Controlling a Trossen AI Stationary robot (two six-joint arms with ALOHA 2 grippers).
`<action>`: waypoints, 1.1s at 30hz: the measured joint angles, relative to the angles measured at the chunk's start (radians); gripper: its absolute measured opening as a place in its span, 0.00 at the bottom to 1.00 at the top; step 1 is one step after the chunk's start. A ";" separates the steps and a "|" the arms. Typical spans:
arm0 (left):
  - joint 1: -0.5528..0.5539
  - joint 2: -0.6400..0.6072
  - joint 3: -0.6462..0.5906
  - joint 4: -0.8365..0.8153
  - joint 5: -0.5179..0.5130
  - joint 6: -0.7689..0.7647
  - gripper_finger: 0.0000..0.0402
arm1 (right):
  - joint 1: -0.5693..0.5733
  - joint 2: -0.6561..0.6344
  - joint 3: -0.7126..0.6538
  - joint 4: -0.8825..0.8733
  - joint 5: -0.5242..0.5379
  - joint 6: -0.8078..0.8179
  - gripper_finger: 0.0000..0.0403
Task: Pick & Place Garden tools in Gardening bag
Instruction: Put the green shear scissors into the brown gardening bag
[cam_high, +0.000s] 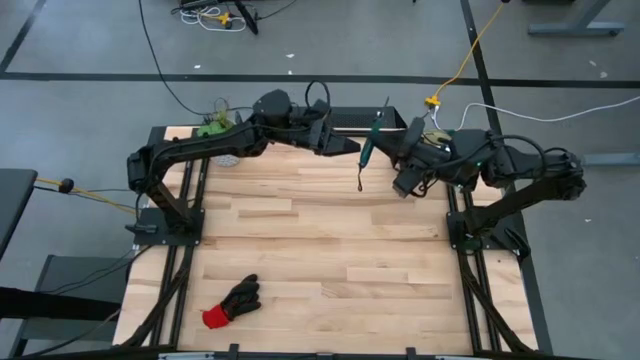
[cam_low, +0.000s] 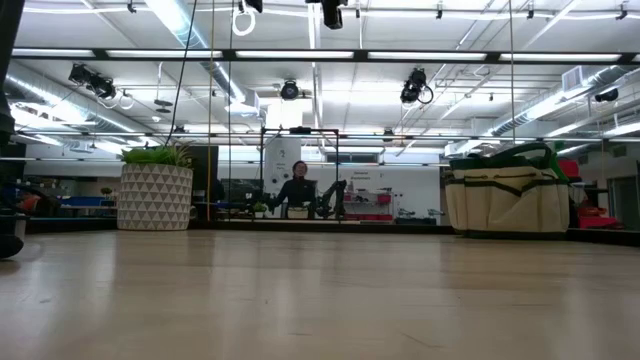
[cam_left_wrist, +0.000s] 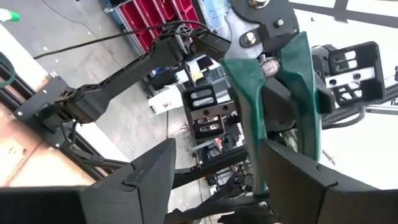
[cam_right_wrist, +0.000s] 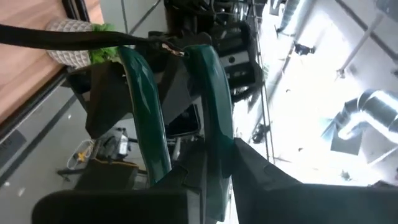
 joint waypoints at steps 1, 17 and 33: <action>0.004 0.000 0.000 0.000 0.002 0.003 0.59 | 0.000 -0.002 0.000 -0.001 0.002 0.019 0.10; 0.075 -0.001 0.000 0.005 -0.048 0.191 0.59 | -0.099 -0.019 0.000 -0.011 0.015 0.493 0.10; 0.073 -0.001 0.000 0.008 -0.064 0.340 0.59 | -0.230 -0.019 0.000 -0.132 0.007 0.903 0.10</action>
